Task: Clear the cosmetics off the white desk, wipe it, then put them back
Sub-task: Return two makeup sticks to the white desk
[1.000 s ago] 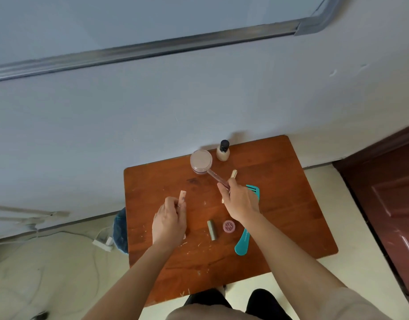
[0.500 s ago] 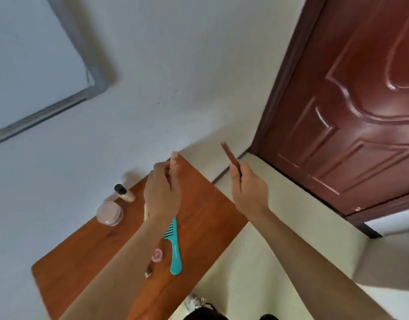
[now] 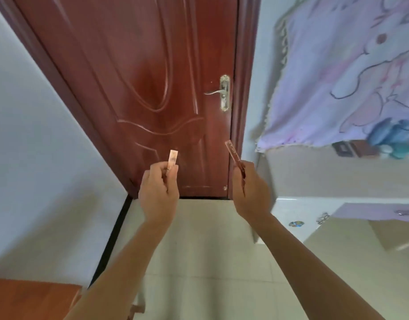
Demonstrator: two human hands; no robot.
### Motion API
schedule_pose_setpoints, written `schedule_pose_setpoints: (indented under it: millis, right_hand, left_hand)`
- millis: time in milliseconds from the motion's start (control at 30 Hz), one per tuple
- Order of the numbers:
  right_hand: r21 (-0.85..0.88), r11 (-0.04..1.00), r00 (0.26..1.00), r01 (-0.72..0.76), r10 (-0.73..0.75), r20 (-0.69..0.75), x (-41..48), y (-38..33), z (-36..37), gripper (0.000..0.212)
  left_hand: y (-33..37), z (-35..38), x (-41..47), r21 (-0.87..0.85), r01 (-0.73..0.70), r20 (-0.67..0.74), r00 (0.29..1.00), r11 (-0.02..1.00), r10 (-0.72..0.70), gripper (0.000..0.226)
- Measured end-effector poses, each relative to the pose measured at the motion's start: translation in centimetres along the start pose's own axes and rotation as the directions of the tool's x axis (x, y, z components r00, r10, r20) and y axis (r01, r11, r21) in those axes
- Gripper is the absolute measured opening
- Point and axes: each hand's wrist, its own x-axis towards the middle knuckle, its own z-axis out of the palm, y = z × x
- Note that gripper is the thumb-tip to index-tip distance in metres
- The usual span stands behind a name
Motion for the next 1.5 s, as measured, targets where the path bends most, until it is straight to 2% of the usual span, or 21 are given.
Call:
schedule_pose_setpoints:
  millis: [200,467,633,767,933,1100,1233,1400,1500]
  right_hand:
    - [-0.041,0.988,0.977,-0.151,0.143,-0.161,4.6,11.3,-9.9,0.016]
    - [-0.144,0.932,0.915,-0.332,0.281,-0.290,10.9,26.0,-20.8,0.012]
    - [-0.254,0.854,0.859,-0.455,0.345,-0.379,17.4,35.2,-29.1,0.018]
    - [-0.302,0.776,0.803,-0.553,0.400,-0.442,21.6,41.3,-36.3,0.020]
    - [-0.236,0.724,0.716,-0.649,0.475,-0.512,24.4,48.4,-41.9,0.019]
    - [-0.240,0.671,0.697,-0.701,0.577,-0.426,26.4,57.6,-42.9,0.021]
    - [-0.313,0.626,0.694,-0.714,0.694,-0.195,28.5,65.3,-42.8,0.026]
    - [-0.406,0.580,0.613,-0.706,0.788,0.060,31.0,73.8,-42.6,0.030]
    - [-0.435,0.613,0.597,-0.660,0.779,0.191,32.2,77.3,-42.1,0.027]
  left_hand:
    - [10.4,13.2,-0.5,-0.074,-0.136,0.132,0.981,0.988,0.145,0.027]
    - [22.7,33.9,-1.0,-0.290,-0.188,0.294,0.915,0.938,0.275,0.030]
    - [31.7,48.7,-0.7,-0.446,-0.162,0.403,0.842,0.880,0.359,0.023]
    - [39.8,57.2,-0.7,-0.549,-0.204,0.417,0.774,0.811,0.477,0.030]
    - [44.7,66.1,-2.1,-0.555,-0.130,0.557,0.676,0.822,0.482,0.012]
    - [43.9,73.8,-5.7,-0.357,0.005,0.759,0.585,0.934,0.287,0.009]
    - [43.0,78.7,-8.9,-0.111,0.098,0.854,0.519,0.989,0.044,0.014]
    - [42.5,83.9,-13.0,0.189,0.221,0.834,0.478,0.957,-0.276,0.016]
    - [42.6,86.8,-14.9,0.365,0.334,0.782,0.397,0.869,-0.481,0.015]
